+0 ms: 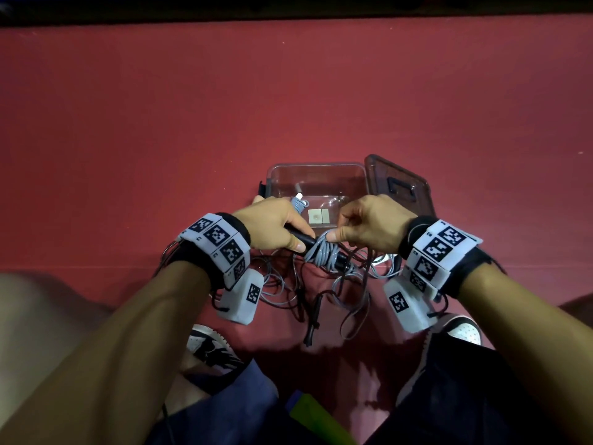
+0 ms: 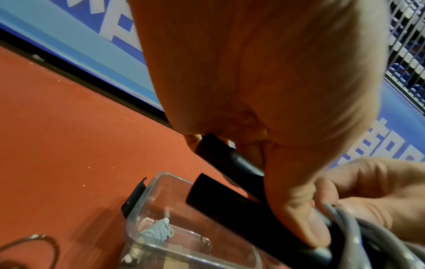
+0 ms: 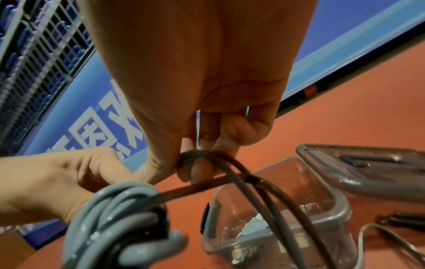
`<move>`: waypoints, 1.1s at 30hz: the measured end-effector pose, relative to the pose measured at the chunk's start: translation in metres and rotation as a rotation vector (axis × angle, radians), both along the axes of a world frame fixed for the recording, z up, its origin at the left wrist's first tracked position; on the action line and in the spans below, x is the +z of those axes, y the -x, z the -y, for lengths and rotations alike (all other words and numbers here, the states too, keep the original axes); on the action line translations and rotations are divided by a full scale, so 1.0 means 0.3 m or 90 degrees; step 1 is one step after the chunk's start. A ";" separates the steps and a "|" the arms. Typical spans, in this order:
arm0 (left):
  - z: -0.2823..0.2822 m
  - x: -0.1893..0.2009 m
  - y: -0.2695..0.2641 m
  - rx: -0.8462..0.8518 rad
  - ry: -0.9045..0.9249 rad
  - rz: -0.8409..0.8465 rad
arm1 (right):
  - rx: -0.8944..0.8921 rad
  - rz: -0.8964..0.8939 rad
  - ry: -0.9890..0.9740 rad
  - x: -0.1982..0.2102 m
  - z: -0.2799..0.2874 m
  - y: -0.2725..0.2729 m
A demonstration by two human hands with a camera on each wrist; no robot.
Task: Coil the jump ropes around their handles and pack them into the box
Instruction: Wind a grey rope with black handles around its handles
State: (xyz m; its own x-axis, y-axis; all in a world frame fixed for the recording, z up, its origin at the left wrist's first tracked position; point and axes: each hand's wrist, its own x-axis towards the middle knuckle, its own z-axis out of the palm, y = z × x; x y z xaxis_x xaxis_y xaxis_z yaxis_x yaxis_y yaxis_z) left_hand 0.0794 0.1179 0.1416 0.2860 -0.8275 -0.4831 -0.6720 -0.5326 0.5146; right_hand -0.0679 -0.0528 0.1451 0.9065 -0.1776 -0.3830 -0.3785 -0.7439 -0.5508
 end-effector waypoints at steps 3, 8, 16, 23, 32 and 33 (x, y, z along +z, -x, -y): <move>-0.007 0.001 -0.017 0.028 -0.006 -0.091 | -0.049 0.027 -0.118 -0.016 0.014 0.006; -0.012 0.027 -0.025 0.059 0.037 -0.138 | -0.050 0.043 -0.178 -0.027 0.043 0.002; -0.018 0.024 -0.011 0.054 0.000 -0.140 | -0.044 0.047 -0.123 -0.054 0.022 0.018; -0.021 0.043 -0.028 0.103 0.030 -0.149 | -0.057 0.039 -0.115 -0.033 0.051 0.015; -0.018 0.043 -0.033 0.101 -0.002 -0.100 | 0.003 0.013 -0.023 -0.013 0.046 0.021; -0.018 0.046 -0.035 0.110 0.000 -0.091 | 0.010 0.009 -0.017 -0.014 0.047 0.019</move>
State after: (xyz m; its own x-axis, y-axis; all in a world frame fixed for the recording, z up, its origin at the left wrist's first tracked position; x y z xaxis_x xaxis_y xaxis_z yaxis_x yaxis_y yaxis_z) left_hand 0.0899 0.1234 0.1554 0.3525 -0.7718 -0.5291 -0.4907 -0.6339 0.5978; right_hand -0.0735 -0.0668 0.1409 0.9148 -0.1528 -0.3739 -0.3583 -0.7346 -0.5762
